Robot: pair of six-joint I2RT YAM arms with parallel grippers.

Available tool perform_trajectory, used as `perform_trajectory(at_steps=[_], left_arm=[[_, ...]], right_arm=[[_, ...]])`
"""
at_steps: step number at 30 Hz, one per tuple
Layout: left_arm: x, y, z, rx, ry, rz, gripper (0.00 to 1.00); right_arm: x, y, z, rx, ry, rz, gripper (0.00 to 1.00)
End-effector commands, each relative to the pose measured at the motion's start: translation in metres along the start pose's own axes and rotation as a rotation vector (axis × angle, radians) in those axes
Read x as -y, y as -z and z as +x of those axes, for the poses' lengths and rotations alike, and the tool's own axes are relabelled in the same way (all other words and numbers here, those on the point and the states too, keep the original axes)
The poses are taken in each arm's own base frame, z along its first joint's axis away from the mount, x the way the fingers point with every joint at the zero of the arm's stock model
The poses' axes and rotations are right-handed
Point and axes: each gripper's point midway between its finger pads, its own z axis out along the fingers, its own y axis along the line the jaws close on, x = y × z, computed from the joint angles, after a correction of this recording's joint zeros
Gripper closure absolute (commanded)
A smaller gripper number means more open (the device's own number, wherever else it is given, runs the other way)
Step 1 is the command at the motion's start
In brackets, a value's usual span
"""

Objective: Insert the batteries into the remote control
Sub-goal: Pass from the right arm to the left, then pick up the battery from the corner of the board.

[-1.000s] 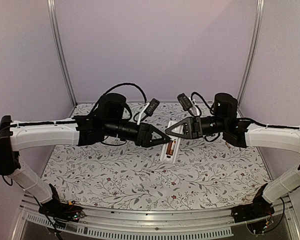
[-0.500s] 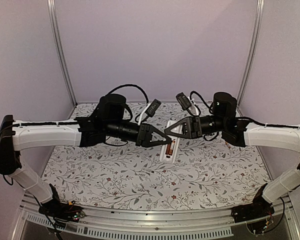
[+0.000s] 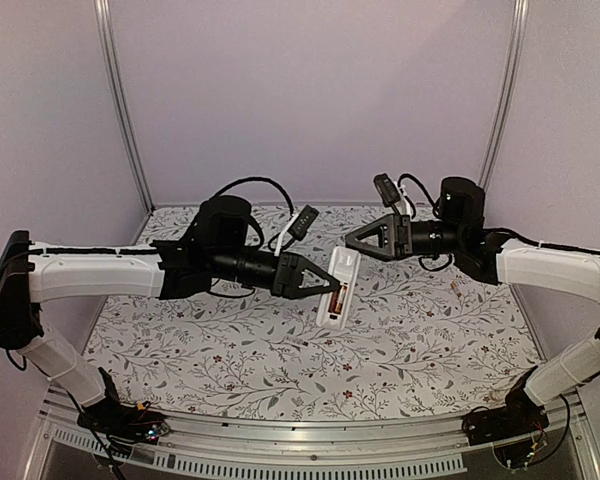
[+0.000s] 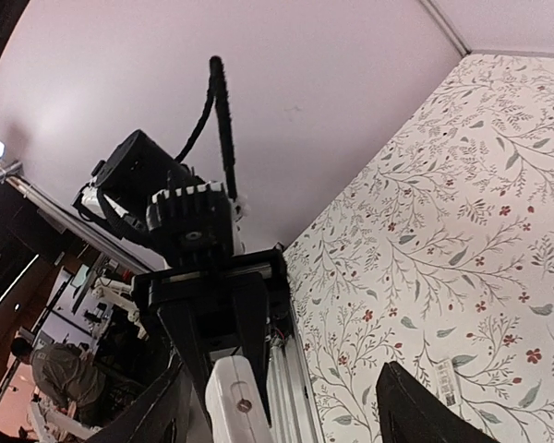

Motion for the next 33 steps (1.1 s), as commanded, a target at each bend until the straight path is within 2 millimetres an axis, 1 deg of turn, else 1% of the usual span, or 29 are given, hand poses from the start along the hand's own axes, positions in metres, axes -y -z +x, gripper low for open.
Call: perform_trajectory(at_steps=[1,3,4,5,6,7,8,9,12,14,16,17,21,26,29,33], left_arm=[[-0.015,0.010,-0.012,0.063,0.006,-0.037,0.99],[-0.022,0.018,-0.017,0.092,0.013,-0.054,0.99],[-0.026,0.021,-0.018,0.100,0.016,-0.060,0.99],[-0.029,0.025,-0.021,0.109,0.019,-0.067,0.99],[-0.033,0.029,-0.024,0.121,0.021,-0.078,0.99],[-0.035,0.031,-0.024,0.127,0.019,-0.083,0.99],[-0.038,0.033,-0.026,0.134,0.020,-0.092,0.99],[-0.041,0.035,-0.028,0.140,0.018,-0.103,0.99],[-0.052,0.037,-0.029,0.145,0.024,-0.137,0.99],[-0.057,0.038,-0.030,0.150,0.021,-0.160,0.99],[-0.062,0.039,-0.030,0.150,0.014,-0.187,0.99],[-0.064,0.040,-0.030,0.152,0.011,-0.197,0.99],[-0.067,0.042,-0.031,0.158,-0.003,-0.218,0.99],[-0.068,0.043,-0.030,0.158,-0.018,-0.231,0.99],[-0.069,0.043,-0.029,0.155,-0.021,-0.235,0.99],[-0.069,0.044,-0.030,0.159,-0.027,-0.238,0.99]], right_arm=[[0.045,0.048,-0.016,0.105,-0.093,0.232,0.32],[0.070,0.078,-0.008,0.098,-0.111,0.435,0.33],[0.086,0.095,0.000,0.073,-0.104,0.580,0.34],[0.096,0.114,0.008,0.040,-0.096,0.716,0.35],[0.106,0.131,0.014,-0.009,-0.052,0.830,0.37],[0.117,0.149,0.021,-0.046,-0.053,0.942,0.38],[0.126,0.166,0.034,-0.107,-0.066,1.041,0.39],[0.136,0.182,0.040,-0.150,-0.066,1.135,0.41],[0.161,0.217,0.059,-0.250,-0.123,1.313,0.41],[0.175,0.234,0.069,-0.308,-0.167,1.396,0.42],[0.185,0.249,0.074,-0.358,-0.194,1.472,0.42],[0.194,0.254,0.080,-0.396,-0.218,1.500,0.42],[0.222,0.275,0.095,-0.478,-0.304,1.571,0.43],[0.240,0.291,0.098,-0.527,-0.326,1.643,0.45],[0.251,0.298,0.096,-0.534,-0.347,1.649,0.45],[0.268,0.302,0.094,-0.520,-0.374,1.623,0.45]])
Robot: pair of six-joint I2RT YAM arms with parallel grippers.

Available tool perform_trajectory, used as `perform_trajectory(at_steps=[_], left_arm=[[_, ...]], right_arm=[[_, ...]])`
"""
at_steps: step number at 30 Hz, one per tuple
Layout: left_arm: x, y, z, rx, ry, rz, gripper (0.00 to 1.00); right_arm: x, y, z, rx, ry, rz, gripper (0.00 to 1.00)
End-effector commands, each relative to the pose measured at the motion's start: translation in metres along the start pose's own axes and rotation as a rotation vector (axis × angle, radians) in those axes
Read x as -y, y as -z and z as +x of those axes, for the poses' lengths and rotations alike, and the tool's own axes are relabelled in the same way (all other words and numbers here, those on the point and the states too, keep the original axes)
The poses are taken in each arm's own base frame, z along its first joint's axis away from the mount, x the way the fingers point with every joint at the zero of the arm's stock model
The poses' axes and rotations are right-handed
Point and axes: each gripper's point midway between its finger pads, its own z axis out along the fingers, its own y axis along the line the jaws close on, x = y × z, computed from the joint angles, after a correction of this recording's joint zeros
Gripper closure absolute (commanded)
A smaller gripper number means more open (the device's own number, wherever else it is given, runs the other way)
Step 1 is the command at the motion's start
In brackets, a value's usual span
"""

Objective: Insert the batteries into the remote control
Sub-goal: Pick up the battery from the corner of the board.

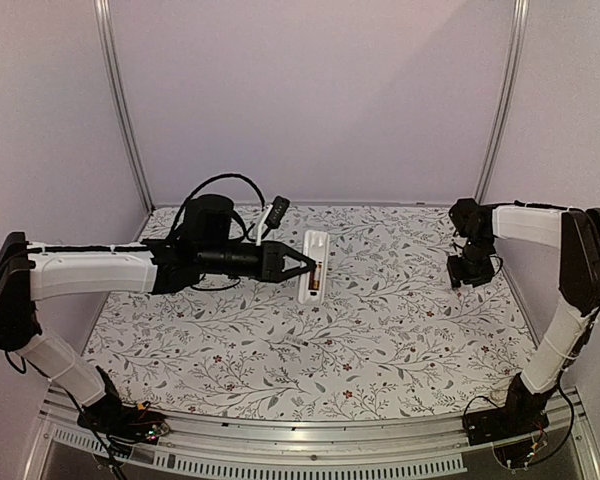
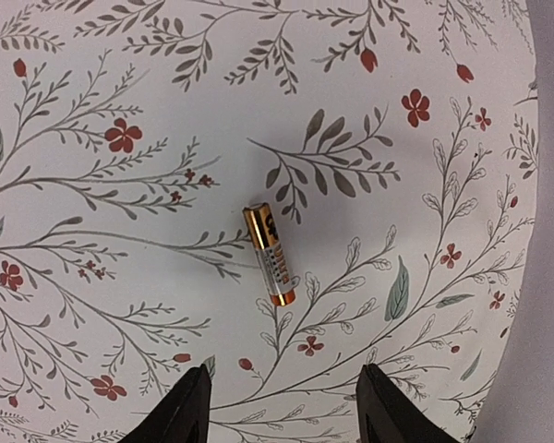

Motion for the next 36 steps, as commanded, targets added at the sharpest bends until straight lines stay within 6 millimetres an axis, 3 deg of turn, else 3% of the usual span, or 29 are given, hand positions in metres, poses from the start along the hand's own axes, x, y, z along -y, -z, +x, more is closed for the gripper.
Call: perform_trajectory(at_steps=[1,11,24,31,36], left_arm=[[-0.002,0.009,-0.007,0.027,-0.029,-0.015,0.99],[-0.001,0.011,-0.009,0.030,-0.034,-0.021,0.99],[-0.004,0.014,-0.010,0.036,-0.036,-0.031,0.99],[-0.005,0.016,-0.011,0.048,-0.041,-0.040,1.00],[-0.004,0.019,-0.014,0.064,-0.052,-0.047,1.00]], right_arm=[[0.010,-0.011,-0.014,-0.005,-0.009,0.002,0.46],[0.004,-0.033,-0.031,-0.029,-0.009,-0.084,0.50],[-0.004,-0.060,-0.022,-0.101,0.011,-0.097,0.67],[-0.016,-0.059,-0.017,-0.106,0.021,-0.142,0.89],[-0.040,-0.045,-0.015,-0.075,0.065,-0.169,0.96]])
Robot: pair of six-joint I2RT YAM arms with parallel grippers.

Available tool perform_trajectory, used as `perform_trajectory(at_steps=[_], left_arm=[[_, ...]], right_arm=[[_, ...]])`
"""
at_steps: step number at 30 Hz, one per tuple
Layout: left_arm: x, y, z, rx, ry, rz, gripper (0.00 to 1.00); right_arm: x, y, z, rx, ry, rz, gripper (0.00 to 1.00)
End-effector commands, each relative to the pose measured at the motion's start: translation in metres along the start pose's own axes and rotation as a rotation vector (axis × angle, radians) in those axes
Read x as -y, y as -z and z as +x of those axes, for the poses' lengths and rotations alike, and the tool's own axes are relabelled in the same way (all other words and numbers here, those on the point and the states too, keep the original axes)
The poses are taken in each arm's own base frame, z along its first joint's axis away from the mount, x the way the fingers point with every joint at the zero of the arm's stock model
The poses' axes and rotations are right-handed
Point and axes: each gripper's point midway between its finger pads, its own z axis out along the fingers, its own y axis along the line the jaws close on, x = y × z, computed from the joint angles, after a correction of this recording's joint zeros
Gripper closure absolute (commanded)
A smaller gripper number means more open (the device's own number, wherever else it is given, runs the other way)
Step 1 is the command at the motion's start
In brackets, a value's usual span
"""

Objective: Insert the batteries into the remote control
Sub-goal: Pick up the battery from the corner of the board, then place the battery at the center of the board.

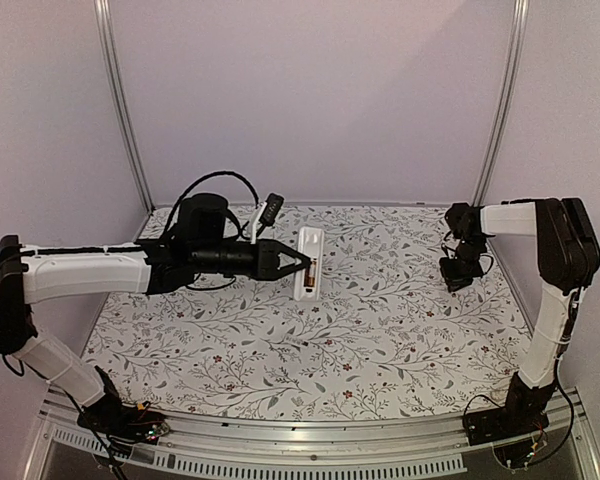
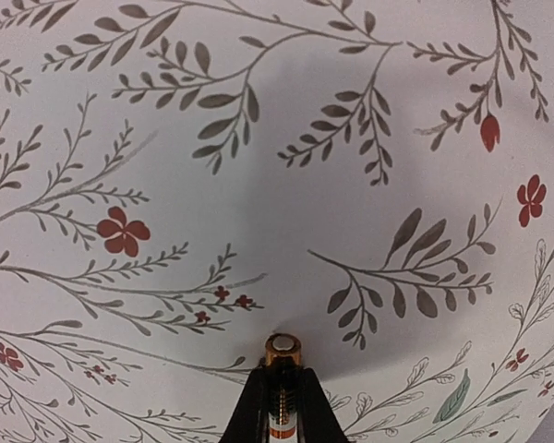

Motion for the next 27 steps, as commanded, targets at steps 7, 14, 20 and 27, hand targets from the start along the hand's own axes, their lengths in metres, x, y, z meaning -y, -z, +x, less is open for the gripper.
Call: perform_trajectory(at_steps=[7,14,20,27], left_arm=[[-0.004,0.015,-0.010,0.054,-0.033,-0.035,0.99],[-0.020,0.032,-0.015,0.102,0.020,-0.085,0.99],[-0.050,0.063,-0.024,0.186,0.119,-0.178,0.99],[-0.084,0.104,-0.027,0.267,0.224,-0.305,0.98]], right_arm=[[-0.102,0.031,0.017,0.067,0.209,-0.105,0.97],[-0.198,0.072,0.050,0.133,0.474,-0.279,0.96],[-0.266,0.109,0.088,0.218,0.778,-0.435,0.95],[-0.324,0.125,0.145,0.238,1.129,-0.480,0.91]])
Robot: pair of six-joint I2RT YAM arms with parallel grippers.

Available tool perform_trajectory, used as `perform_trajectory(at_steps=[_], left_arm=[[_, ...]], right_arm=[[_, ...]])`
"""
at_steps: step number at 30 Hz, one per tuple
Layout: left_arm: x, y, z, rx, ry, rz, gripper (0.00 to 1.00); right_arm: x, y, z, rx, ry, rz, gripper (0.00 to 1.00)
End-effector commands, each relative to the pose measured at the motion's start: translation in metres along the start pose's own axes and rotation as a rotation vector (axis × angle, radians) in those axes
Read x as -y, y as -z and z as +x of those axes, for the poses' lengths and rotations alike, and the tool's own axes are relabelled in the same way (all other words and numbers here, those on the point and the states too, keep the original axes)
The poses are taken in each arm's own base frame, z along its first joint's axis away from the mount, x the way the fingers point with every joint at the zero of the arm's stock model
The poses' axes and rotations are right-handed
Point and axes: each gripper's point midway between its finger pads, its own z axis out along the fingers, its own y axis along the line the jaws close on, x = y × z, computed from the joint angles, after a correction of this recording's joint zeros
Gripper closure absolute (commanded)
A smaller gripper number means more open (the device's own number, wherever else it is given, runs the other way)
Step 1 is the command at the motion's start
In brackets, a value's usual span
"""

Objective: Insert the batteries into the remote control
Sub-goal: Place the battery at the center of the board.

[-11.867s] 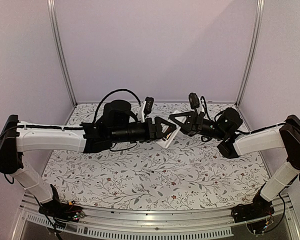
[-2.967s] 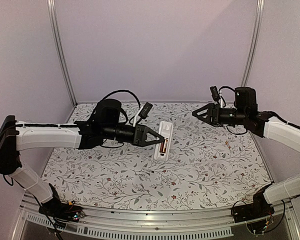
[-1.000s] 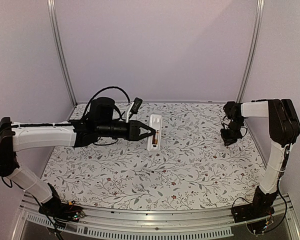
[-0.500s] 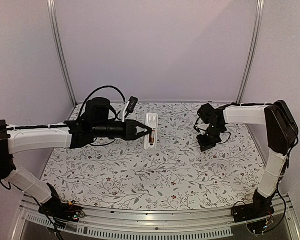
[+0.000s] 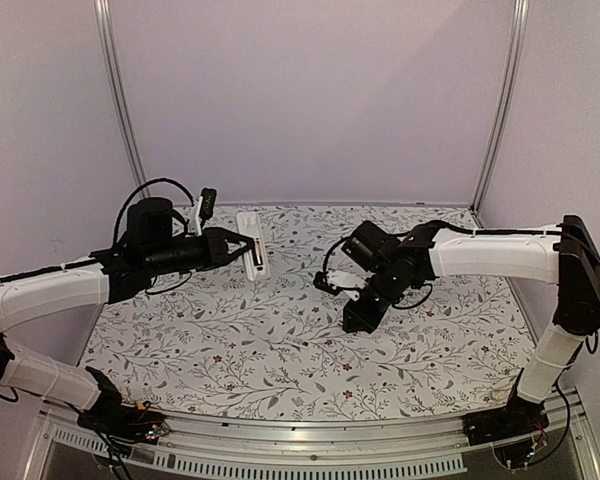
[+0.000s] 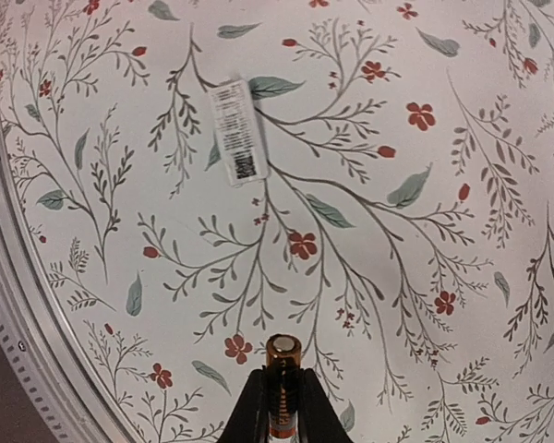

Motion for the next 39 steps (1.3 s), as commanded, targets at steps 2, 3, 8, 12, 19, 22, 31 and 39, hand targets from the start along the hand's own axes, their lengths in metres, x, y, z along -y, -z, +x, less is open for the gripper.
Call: perform_trajectory(at_steps=[2,3,8,12,19,22,31,39], left_arm=[[-0.029,0.021,-0.011,0.052,0.081,-0.100,0.98],[-0.032,0.023,-0.011,0.050,0.086,-0.107,0.98],[-0.037,0.027,-0.009,0.053,0.102,-0.113,0.98],[-0.038,0.027,-0.008,0.052,0.109,-0.109,0.99],[-0.040,0.027,-0.007,0.046,0.112,-0.107,0.98],[-0.040,0.026,-0.006,0.041,0.114,-0.103,0.98],[-0.038,0.027,-0.008,0.040,0.111,-0.096,0.98],[-0.027,0.026,-0.012,0.026,0.070,-0.060,0.98]], right_arm=[[-0.062,-0.014,-0.008,-0.032,0.311,-0.048,0.91],[-0.069,-0.020,-0.006,-0.059,0.364,-0.035,0.91],[-0.093,-0.045,0.000,-0.182,0.534,-0.013,0.92],[-0.093,-0.059,0.001,-0.237,0.583,-0.009,0.92],[-0.082,-0.078,0.008,-0.312,0.649,0.026,0.88],[-0.080,-0.086,0.012,-0.335,0.658,0.022,0.82],[-0.077,-0.089,0.013,-0.339,0.641,0.026,0.59],[-0.077,-0.040,-0.033,-0.132,0.578,0.071,0.49]])
